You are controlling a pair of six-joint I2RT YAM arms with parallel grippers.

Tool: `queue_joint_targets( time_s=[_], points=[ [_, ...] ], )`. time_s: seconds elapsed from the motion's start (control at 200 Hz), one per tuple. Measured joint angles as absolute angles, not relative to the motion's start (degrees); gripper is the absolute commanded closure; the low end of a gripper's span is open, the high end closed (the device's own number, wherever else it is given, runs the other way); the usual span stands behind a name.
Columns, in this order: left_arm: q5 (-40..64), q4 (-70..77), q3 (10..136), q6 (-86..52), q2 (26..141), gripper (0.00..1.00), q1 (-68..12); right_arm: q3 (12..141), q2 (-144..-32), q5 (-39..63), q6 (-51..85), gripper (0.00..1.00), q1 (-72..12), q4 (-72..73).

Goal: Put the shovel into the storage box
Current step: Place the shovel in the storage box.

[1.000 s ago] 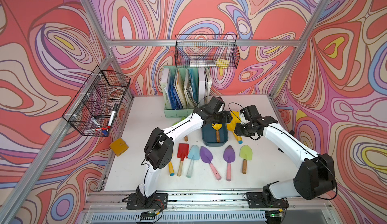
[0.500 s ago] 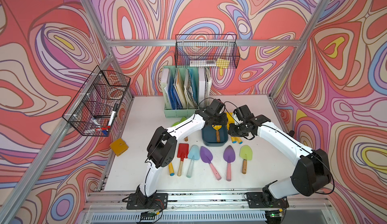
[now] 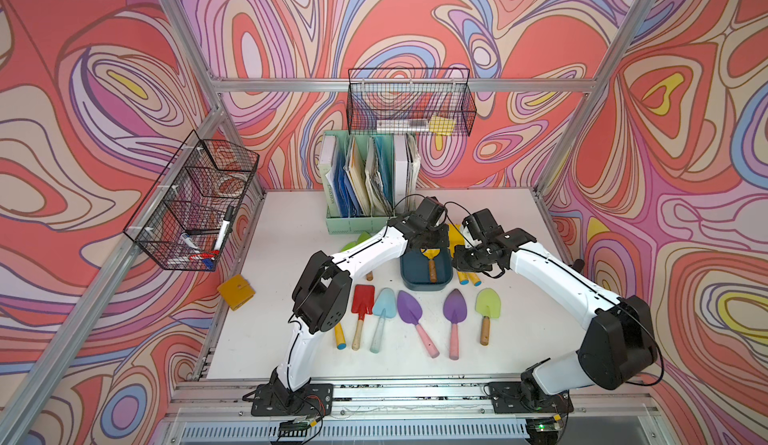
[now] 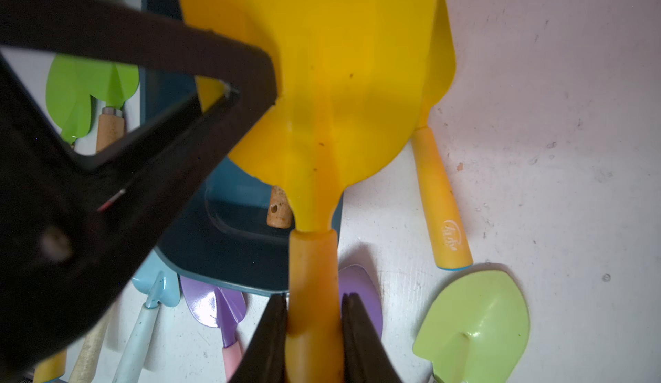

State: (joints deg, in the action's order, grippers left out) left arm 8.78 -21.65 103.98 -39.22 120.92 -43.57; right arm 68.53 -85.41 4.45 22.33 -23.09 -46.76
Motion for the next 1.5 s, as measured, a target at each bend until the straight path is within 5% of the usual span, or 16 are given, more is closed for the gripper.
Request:
queue_joint_targets(
  time_s=[0.29, 0.486, 0.601, 0.761, 1.497],
  points=[
    [9.4, -20.8, 104.3, -40.6, 120.9, 1.00, -43.7, 68.5, -85.4, 5.0, 23.8, 1.00, -23.5, -46.7],
    [9.2, -20.5, 104.4, -40.8, 120.9, 1.00, -43.9, 68.5, -85.4, 5.0, 24.3, 1.00, -23.4, -46.6],
    [9.0, -20.6, 104.4, -40.8, 120.9, 1.00, -43.9, 68.5, -85.4, 5.0, 24.6, 0.60, -23.4, -46.6],
    [7.2, -22.1, 104.4, -39.6, 121.4, 1.00, -43.8, 68.5, -85.4, 4.6, 24.3, 0.38, -23.5, -45.9],
    [4.5, -24.8, 104.4, -33.7, 123.7, 1.00, -37.1, 68.5, -83.8, 3.4, 23.6, 0.37, -23.5, -47.0]
  ],
)
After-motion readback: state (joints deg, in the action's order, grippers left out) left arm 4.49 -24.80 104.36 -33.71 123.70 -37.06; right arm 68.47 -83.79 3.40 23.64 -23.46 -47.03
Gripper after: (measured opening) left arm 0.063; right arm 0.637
